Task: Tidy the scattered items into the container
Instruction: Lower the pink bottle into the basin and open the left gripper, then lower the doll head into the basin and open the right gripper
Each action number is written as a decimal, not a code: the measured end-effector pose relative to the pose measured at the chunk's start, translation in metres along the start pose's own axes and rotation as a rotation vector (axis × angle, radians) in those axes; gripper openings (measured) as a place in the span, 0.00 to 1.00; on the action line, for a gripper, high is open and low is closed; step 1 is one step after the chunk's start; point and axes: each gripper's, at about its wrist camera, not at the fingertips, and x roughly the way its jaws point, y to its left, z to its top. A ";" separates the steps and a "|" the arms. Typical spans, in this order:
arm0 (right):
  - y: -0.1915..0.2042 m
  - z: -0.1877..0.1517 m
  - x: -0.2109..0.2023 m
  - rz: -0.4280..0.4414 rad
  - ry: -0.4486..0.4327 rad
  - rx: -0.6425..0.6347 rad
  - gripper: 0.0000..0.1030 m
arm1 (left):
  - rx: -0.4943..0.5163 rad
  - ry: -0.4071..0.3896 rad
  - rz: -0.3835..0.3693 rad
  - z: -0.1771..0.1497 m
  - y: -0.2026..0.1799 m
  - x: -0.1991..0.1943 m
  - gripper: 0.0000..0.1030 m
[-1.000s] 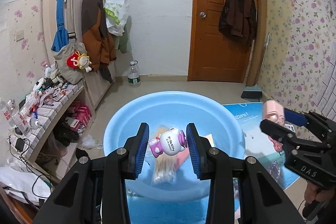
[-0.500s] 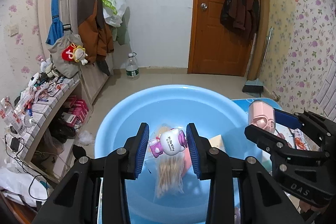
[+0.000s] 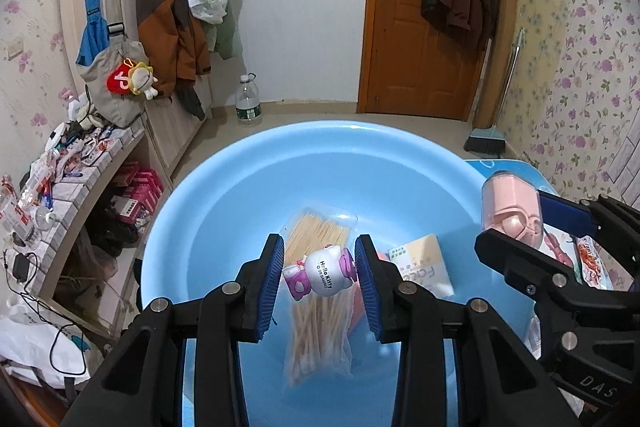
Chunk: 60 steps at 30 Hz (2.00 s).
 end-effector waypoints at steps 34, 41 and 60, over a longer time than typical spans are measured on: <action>-0.003 -0.013 0.010 0.005 0.028 -0.003 0.52 | -0.019 -0.017 0.037 -0.002 0.010 -0.004 0.55; 0.001 -0.014 0.012 0.011 0.038 -0.014 0.52 | -0.030 -0.017 0.043 -0.007 0.015 -0.007 0.57; 0.021 -0.013 0.046 0.099 0.195 -0.062 0.52 | -0.089 -0.042 0.085 -0.013 0.040 -0.020 0.72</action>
